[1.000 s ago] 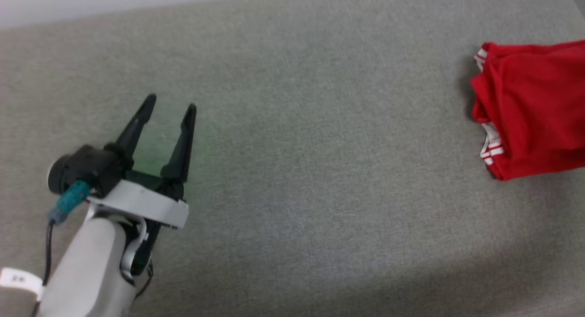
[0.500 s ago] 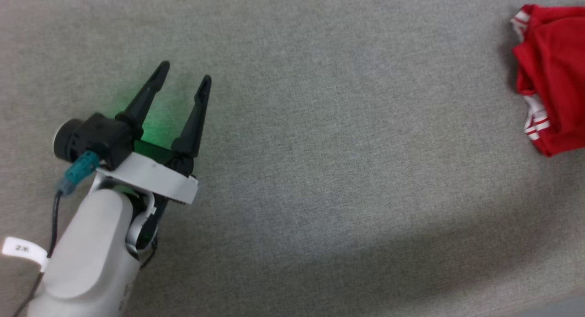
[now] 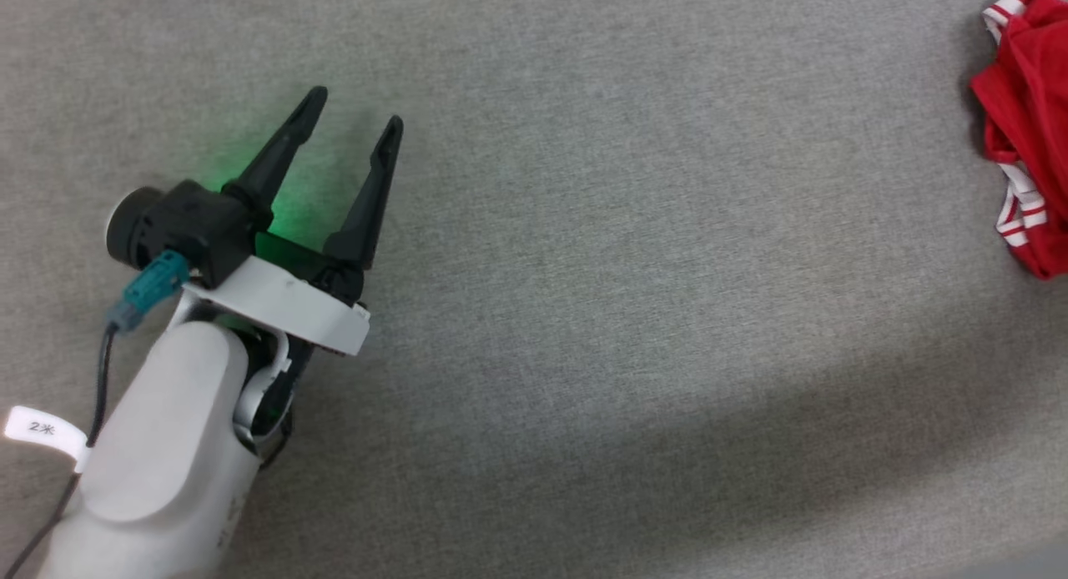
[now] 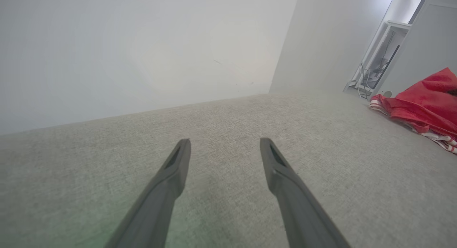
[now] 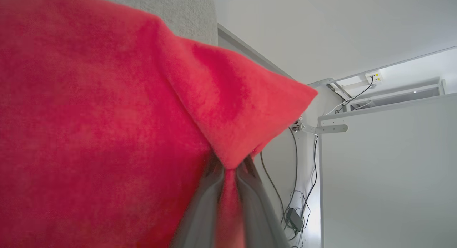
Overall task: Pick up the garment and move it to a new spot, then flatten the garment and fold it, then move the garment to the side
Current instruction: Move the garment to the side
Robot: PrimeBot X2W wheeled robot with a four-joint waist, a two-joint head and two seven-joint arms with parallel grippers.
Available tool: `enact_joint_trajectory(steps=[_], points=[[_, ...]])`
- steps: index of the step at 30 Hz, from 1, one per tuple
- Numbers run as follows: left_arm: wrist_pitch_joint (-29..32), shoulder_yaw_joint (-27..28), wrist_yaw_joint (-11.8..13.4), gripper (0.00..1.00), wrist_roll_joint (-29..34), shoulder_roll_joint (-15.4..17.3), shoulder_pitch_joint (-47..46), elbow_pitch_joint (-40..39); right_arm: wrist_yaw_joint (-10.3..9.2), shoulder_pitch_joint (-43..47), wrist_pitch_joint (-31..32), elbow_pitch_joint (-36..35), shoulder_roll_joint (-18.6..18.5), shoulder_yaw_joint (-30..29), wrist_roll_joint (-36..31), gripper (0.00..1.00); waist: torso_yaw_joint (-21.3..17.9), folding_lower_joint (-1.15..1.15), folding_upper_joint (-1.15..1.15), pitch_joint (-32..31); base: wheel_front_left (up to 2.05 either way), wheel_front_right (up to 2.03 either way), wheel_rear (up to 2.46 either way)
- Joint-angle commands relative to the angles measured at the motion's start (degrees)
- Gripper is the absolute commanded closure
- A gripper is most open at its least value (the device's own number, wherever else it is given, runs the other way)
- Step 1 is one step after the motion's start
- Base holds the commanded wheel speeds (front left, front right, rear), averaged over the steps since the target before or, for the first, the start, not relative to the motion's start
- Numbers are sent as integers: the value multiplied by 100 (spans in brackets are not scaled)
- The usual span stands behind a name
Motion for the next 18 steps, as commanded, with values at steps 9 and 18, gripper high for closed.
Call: enact_joint_trajectory(steps=[9, 18], points=[[1, 50, -9, 0, -67, 15, 44, 20, -8, -161, -384, 458, 176, -285, -255, 57, 174, 0, 0, -113, 0, 0, 0], [1, 159, -9, 0, -64, -103, 253, -1, -8, -227, -676, 840, 275, -515, -474, 15, 371, 0, 0, -430, 0, 0, 0]])
